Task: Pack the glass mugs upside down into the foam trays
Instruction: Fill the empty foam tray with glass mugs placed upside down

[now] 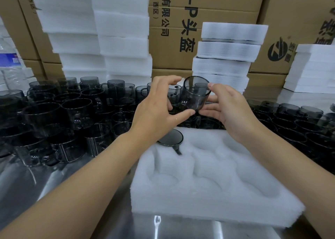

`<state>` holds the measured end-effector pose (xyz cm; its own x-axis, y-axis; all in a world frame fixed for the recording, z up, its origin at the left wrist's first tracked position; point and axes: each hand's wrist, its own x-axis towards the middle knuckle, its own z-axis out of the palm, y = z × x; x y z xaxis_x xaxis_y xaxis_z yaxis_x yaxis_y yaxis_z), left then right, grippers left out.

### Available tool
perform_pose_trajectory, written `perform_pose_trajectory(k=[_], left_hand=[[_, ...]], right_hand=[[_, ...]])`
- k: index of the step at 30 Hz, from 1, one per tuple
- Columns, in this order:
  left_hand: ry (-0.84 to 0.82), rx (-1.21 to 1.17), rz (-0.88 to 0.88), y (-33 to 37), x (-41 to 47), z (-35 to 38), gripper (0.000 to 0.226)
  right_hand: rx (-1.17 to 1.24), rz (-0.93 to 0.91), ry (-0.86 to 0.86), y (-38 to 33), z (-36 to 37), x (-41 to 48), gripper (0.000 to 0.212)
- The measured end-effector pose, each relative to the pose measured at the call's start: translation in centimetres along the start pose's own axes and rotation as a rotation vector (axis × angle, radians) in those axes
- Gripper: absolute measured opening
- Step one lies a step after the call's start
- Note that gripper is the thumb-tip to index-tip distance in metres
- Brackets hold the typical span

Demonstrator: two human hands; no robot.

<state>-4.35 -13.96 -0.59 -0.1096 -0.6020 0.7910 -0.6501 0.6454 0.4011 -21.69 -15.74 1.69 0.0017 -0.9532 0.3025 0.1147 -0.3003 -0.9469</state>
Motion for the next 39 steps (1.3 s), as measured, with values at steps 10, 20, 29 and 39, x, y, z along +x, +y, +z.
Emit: perform_pose_trajectory(k=[10, 20, 29, 39], left_hand=[[-0.090, -0.046, -0.084, 0.1, 0.0, 0.2, 0.060], [-0.215, 0.019, -0.069, 0.3, 0.0, 0.0, 0.091], [-0.246, 0.068, -0.055, -0.4, 0.0, 0.3, 0.091], [-0.257, -0.101, -0.222, -0.8, 0.3, 0.5, 0.094]], right_hand=[[0.062, 0.061, -0.070, -0.2, -0.1, -0.2, 0.023], [0.090, 0.021, -0.115, -0.1, 0.1, -0.2, 0.029], [-0.034, -0.131, -0.151, -0.1, 0.1, -0.5, 0.019], [-0.217, -0.253, -0.125, 0.4, -0.1, -0.7, 0.022]])
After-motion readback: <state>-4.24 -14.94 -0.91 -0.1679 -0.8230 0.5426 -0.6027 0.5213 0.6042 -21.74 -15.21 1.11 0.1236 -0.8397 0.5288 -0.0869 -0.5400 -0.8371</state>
